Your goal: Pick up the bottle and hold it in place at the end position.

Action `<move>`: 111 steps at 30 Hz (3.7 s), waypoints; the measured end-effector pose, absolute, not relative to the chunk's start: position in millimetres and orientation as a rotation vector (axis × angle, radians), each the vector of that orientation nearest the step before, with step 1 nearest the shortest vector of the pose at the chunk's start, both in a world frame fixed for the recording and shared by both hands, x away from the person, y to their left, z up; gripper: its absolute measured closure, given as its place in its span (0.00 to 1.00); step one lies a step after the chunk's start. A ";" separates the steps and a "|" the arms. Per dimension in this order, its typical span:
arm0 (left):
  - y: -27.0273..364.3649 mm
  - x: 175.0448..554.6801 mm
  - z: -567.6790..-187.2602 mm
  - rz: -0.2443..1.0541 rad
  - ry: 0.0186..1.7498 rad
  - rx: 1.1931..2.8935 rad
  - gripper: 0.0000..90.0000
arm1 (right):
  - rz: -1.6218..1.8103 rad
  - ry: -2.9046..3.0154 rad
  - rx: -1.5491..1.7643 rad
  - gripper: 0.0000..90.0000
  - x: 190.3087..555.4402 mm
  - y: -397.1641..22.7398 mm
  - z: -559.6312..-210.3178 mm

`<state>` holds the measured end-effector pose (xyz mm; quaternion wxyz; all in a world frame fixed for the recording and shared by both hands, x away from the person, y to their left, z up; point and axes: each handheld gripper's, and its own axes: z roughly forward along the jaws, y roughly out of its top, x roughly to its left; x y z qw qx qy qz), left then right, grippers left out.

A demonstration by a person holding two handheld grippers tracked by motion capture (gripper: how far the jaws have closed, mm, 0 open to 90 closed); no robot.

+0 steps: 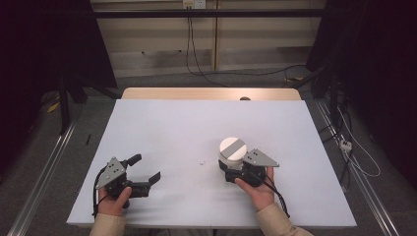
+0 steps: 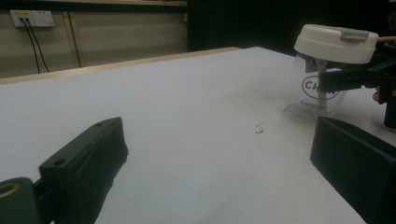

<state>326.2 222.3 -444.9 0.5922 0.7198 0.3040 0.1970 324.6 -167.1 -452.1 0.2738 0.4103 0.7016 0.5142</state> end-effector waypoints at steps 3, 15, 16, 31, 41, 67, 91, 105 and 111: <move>222.9 326.5 -445.0 0.463 0.705 1.675 0.04 | 1.382 1.891 1.098 0.21 327.2 -166.3 -450.3; 221.8 326.7 -446.0 0.457 0.706 1.682 0.04 | 1.368 1.902 1.097 0.21 344.2 -161.8 -446.8; 221.8 326.7 -446.1 0.456 0.705 1.682 0.04 | 1.362 1.907 1.088 0.21 346.4 -160.9 -446.5; 221.6 328.3 -447.3 0.450 0.704 1.681 0.04 | 1.356 1.917 1.086 0.21 359.8 -155.0 -445.8; 220.7 328.5 -447.3 0.446 0.702 1.680 0.04 | 1.360 1.912 1.088 0.21 371.7 -152.8 -441.7; 219.1 328.8 -447.4 0.434 0.695 1.687 0.04 | 1.339 1.936 1.075 0.21 394.4 -138.2 -439.5; 218.5 330.1 -447.9 0.429 0.691 1.692 0.04 | 1.314 1.937 1.098 0.21 412.8 -131.1 -445.6; 216.7 330.6 -448.3 0.429 0.692 1.684 0.04 | 1.314 1.934 1.110 0.21 417.1 -129.1 -451.9; 216.1 330.9 -448.4 0.425 0.688 1.690 0.04 | 1.318 1.934 1.113 0.21 418.7 -127.9 -453.6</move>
